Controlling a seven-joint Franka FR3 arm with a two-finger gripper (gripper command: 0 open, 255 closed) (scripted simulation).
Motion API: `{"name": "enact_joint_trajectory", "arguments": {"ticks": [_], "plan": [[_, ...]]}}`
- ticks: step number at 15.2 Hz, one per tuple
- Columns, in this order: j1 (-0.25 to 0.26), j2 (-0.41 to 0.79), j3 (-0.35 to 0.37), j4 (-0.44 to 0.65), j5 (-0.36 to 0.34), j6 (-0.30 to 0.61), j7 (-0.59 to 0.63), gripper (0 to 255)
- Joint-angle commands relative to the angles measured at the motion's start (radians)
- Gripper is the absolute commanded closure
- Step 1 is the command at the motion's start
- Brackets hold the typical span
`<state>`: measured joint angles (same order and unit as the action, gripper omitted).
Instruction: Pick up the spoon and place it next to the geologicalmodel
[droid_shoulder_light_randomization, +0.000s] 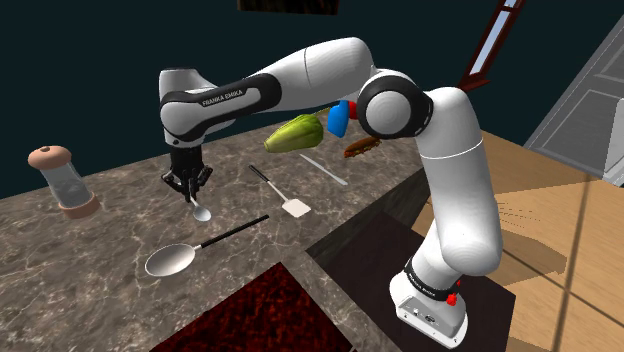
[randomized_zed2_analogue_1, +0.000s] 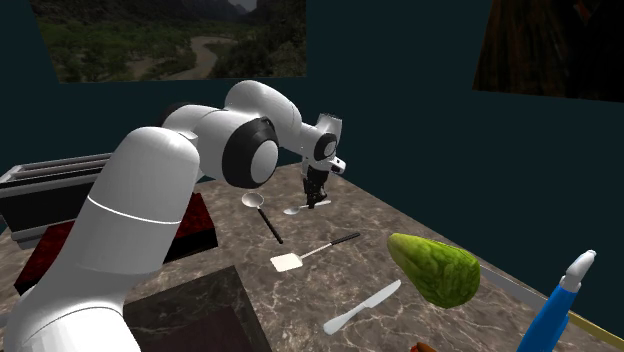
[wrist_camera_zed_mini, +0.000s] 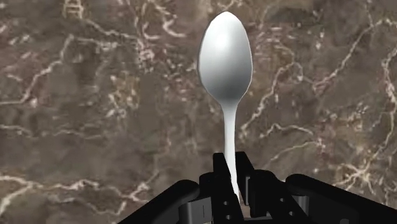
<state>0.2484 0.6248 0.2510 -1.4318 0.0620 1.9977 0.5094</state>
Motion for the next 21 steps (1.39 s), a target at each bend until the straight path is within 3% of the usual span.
{"name": "enact_joint_trajectory", "arguments": {"ticks": [1,21], "plan": [[0.0,0.001,0.0,-0.002,0.0,0.0,0.0,255],[0.001,-0.057,0.008,0.15,0.005,-0.207,0.026,255]]}}
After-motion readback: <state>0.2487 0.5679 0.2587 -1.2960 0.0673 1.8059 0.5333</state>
